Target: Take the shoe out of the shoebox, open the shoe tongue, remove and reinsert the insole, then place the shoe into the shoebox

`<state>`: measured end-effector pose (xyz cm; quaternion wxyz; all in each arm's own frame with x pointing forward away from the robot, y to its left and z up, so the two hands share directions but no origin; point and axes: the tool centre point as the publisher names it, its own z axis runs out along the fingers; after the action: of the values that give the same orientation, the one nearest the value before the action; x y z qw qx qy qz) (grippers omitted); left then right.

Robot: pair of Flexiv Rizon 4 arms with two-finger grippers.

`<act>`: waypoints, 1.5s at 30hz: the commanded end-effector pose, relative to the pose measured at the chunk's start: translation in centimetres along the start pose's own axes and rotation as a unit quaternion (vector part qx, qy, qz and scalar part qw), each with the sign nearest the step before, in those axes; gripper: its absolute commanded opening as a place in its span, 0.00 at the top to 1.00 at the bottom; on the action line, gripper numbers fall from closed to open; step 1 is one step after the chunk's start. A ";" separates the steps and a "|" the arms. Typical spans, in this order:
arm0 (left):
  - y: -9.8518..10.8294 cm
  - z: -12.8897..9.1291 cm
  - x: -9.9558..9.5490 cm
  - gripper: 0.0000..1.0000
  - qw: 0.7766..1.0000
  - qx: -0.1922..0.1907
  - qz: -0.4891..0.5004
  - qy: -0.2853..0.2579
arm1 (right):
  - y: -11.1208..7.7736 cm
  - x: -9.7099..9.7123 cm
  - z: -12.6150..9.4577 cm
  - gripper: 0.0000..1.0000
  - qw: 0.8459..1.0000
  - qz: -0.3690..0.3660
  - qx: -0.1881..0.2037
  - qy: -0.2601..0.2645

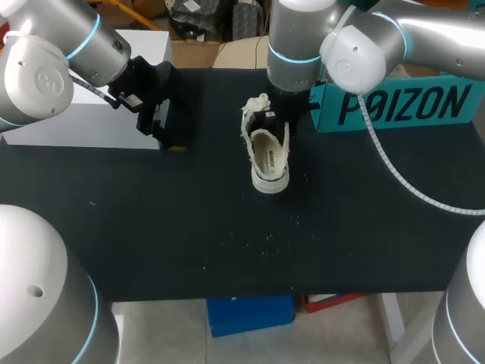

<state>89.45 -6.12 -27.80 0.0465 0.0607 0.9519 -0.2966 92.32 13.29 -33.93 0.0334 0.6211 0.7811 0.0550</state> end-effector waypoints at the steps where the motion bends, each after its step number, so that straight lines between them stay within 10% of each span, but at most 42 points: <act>1: 0.0 0.1 0.1 0.00 1.000 -0.001 0.000 -0.003 | 0.1 -2.2 -8.6 1.00 0.983 -0.129 0.034 0.128; 10: 0.0 0.1 0.1 0.00 1.000 -0.001 0.000 -0.003 | 4.2 -7.2 -19.3 1.00 0.833 -0.509 0.188 0.104; 31: 0.0 0.1 0.1 0.00 1.000 -0.001 0.000 -0.003 | 4.2 -7.2 -19.3 1.00 0.833 -0.509 0.188 0.104; 37: 0.0 0.1 0.1 0.00 1.000 -0.001 0.000 -0.003 | 5.9 -11.0 -18.1 1.00 0.842 -0.505 0.192 0.007; 45: 0.0 0.1 0.1 0.00 1.000 -0.001 0.000 -0.003 | 11.0 -16.5 -16.7 1.00 0.799 -0.574 0.175 -0.026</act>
<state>89.45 -6.12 -27.80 0.0465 0.0607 0.9519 -0.2966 102.35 -0.62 -16.42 -0.0166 0.0719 0.9894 -0.1248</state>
